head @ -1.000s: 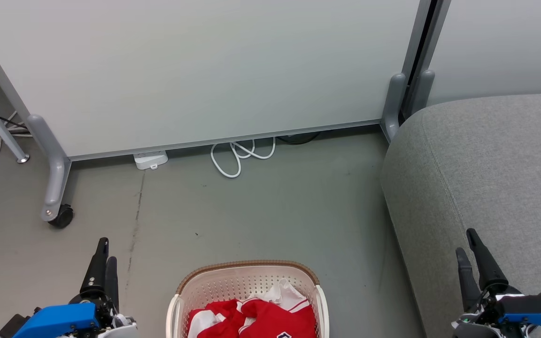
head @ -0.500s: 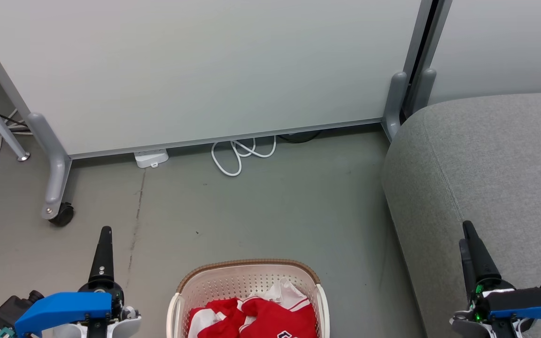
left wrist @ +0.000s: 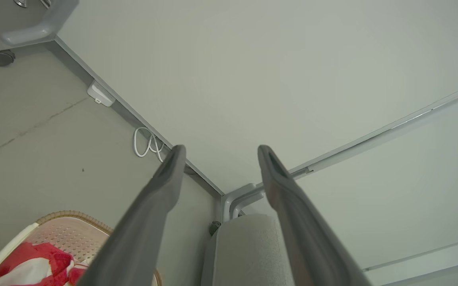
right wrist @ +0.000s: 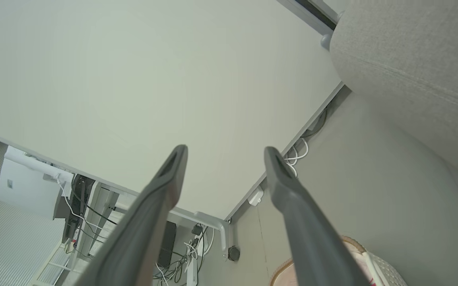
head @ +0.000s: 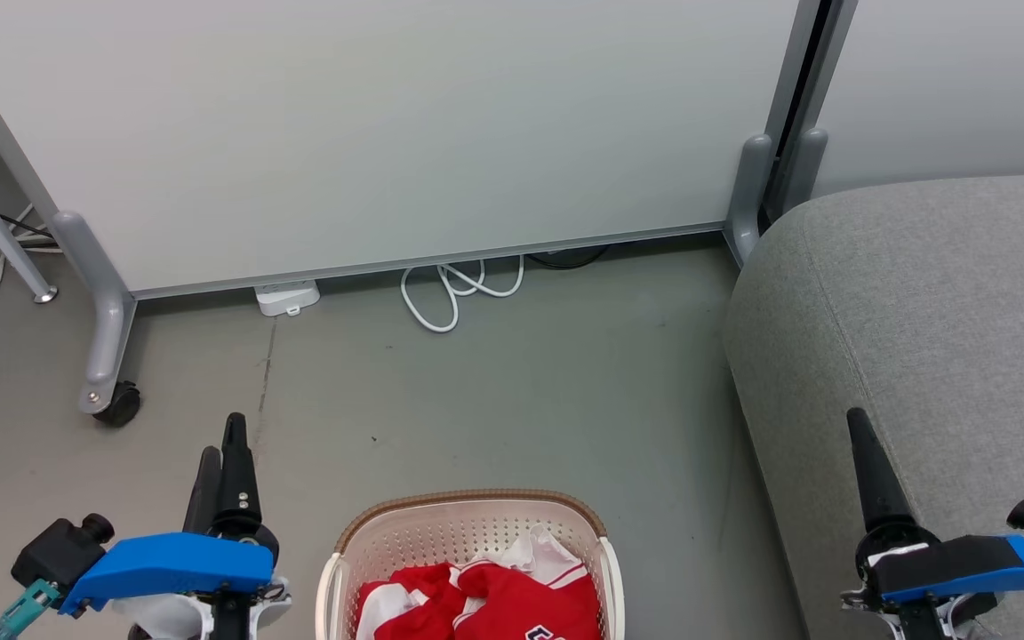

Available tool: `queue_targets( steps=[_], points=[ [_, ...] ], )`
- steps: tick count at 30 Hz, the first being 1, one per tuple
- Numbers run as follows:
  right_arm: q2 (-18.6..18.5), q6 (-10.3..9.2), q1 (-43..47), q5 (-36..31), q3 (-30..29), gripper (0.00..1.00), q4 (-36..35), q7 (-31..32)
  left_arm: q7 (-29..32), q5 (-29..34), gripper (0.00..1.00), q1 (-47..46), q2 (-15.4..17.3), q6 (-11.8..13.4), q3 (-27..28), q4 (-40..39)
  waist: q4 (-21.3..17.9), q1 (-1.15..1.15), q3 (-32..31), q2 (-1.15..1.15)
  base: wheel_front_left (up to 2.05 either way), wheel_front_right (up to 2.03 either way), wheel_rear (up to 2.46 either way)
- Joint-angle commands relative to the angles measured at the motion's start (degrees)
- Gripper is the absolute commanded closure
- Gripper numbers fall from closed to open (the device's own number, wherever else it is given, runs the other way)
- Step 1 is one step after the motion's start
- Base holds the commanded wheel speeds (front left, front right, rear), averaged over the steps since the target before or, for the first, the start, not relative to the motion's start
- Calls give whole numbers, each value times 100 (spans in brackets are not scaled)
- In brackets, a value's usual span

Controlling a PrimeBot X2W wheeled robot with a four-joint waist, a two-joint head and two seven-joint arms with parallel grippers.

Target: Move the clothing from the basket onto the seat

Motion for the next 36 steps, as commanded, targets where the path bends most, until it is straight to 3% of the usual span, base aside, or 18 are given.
queue_targets(
  steps=[1, 15, 36],
  points=[
    [-27, 13, -65, -279, 33, 0, -114, -75, -65, 289, 0, -181, 53, 39, -72, -96, -1, 0, -3, 0, 0, 0, 0],
    [-31, 16, -6, -1530, 183, 0, -145, -346, -338, 1754, 0, -247, 92, 192, -460, -6, 0, 0, -17, 0, 0, 0, 0],
    [-36, 17, 16, -2975, 416, 0, -137, -696, -687, 3231, 0, -298, 218, 424, -926, -70, 22, 0, -9, 0, 0, 0, 0]
  ],
)
